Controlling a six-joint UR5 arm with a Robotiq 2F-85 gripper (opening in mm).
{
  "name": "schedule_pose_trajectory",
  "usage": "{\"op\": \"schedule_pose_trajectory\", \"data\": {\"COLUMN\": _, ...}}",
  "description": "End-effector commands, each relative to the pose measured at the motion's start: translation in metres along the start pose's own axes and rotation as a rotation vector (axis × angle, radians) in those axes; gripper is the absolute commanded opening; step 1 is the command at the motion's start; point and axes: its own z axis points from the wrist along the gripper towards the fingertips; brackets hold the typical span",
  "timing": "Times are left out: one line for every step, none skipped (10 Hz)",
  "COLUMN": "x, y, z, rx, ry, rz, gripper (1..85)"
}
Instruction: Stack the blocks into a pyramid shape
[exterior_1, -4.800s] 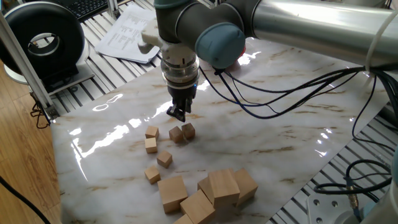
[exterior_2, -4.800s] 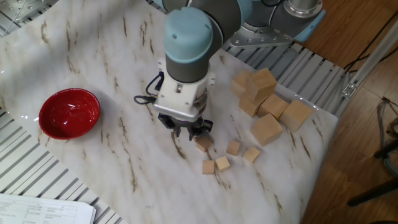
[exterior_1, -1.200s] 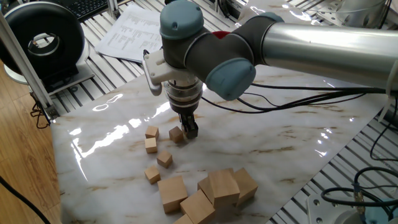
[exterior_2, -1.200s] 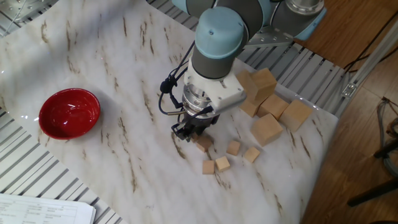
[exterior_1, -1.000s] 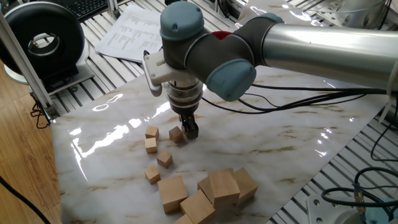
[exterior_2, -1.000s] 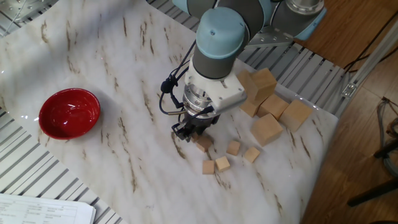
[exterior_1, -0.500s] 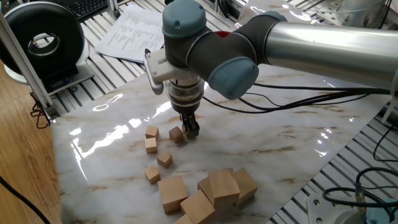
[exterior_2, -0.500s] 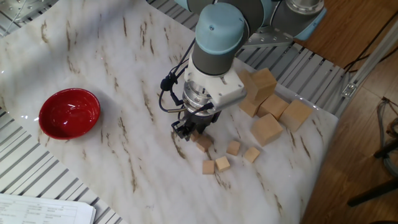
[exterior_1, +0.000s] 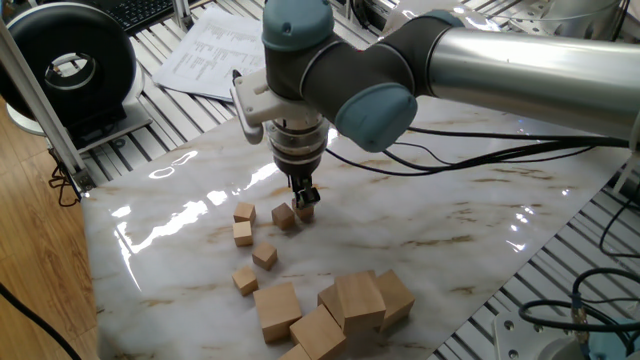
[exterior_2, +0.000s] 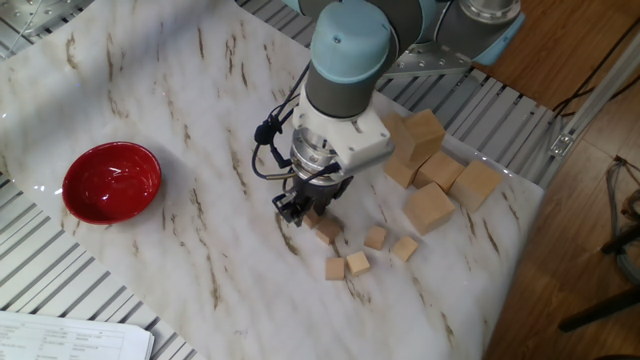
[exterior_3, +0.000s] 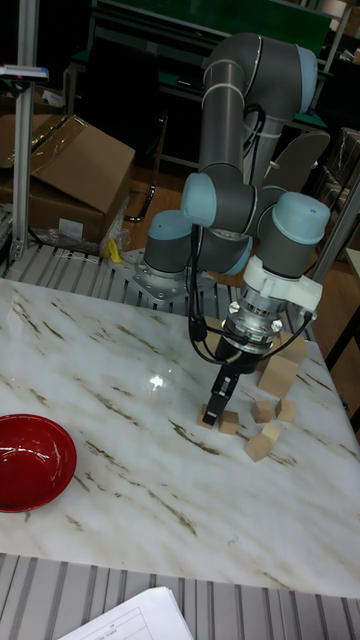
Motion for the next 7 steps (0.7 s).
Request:
{"op": "schedule_pose_trajectory", "data": {"x": -0.0019, "y": -0.0024, "z": -0.0044, "rx": -0.004, "ry": -0.014, "rz": 0.002, "gripper": 44.3}}
{"op": "schedule_pose_trajectory", "data": {"x": -0.0016, "y": -0.0012, "z": -0.0048, "rx": -0.009, "ry": -0.014, "rz": 0.002, "gripper": 44.7}}
{"op": "schedule_pose_trajectory", "data": {"x": -0.0029, "y": 0.0014, "z": -0.0056, "rx": -0.018, "ry": -0.021, "rz": -0.003, "gripper": 45.7}}
{"op": "schedule_pose_trajectory", "data": {"x": -0.003, "y": 0.0022, "z": -0.0058, "rx": -0.02, "ry": -0.022, "rz": -0.027, "gripper": 47.7}}
{"op": "schedule_pose_trajectory", "data": {"x": 0.0026, "y": 0.0018, "z": -0.0053, "rx": -0.018, "ry": -0.003, "rz": -0.049, "gripper": 50.3}}
{"op": "schedule_pose_trajectory", "data": {"x": 0.005, "y": 0.0016, "z": -0.0032, "rx": -0.018, "ry": 0.002, "rz": -0.057, "gripper": 51.7}}
{"op": "schedule_pose_trajectory", "data": {"x": 0.0032, "y": 0.0056, "z": -0.0004, "rx": -0.032, "ry": -0.012, "rz": -0.054, "gripper": 53.3}}
